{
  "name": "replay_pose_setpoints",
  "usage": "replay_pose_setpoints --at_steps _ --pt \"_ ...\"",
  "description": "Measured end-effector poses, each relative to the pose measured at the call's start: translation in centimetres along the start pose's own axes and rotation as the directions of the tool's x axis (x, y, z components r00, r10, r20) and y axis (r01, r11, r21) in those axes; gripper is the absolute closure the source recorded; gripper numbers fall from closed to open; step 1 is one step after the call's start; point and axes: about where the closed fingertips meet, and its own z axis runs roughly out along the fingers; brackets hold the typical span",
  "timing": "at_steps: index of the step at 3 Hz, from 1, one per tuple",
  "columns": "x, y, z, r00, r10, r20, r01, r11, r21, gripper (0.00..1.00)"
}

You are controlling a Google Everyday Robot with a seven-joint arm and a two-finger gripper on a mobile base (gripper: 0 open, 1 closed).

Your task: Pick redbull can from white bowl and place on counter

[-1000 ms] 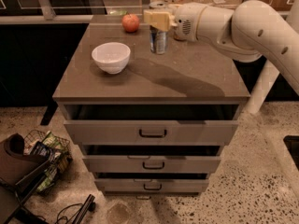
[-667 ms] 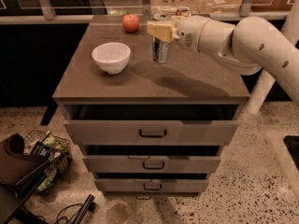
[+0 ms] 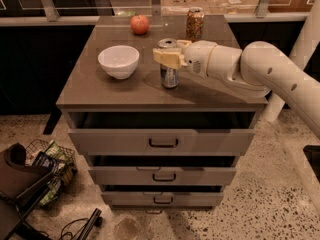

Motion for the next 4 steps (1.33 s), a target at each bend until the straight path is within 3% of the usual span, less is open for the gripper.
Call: replay_pose_setpoints --at_steps 2,3,4 --pt "-0.30 0.28 0.39 1.000 0.000 0.003 0.000 1.0000 -0.005 0.59" --pt "-0.36 0.53 0.65 1.000 0.000 0.003 0.000 0.9999 -0.011 0.28" --pt "-0.39 0.70 0.84 1.000 0.000 0.003 0.001 0.9999 -0.015 0.04"
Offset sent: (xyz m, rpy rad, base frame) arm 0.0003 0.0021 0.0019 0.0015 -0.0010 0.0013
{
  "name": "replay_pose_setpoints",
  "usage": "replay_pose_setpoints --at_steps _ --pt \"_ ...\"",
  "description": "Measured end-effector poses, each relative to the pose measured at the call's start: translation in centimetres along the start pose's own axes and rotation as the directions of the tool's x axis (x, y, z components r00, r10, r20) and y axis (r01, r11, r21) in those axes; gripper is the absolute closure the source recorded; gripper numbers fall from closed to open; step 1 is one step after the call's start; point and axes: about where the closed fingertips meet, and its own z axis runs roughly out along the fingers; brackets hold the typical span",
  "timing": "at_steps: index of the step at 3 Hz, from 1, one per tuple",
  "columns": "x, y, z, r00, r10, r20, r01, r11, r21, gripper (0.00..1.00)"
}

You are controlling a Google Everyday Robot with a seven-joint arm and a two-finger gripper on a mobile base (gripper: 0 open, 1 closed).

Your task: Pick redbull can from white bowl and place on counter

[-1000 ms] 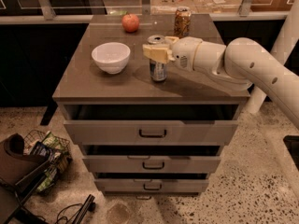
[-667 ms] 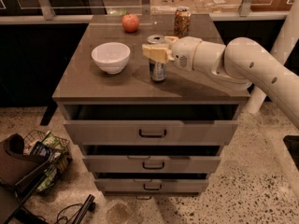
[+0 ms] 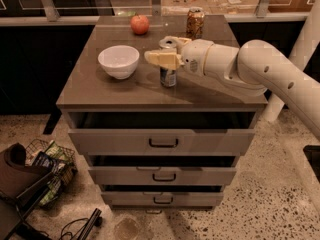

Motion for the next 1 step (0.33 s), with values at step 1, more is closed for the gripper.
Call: replay_pose_setpoints --at_steps 1 --pt "-0.02 0.11 0.12 1.000 0.000 0.000 0.000 1.0000 -0.002 0.00"
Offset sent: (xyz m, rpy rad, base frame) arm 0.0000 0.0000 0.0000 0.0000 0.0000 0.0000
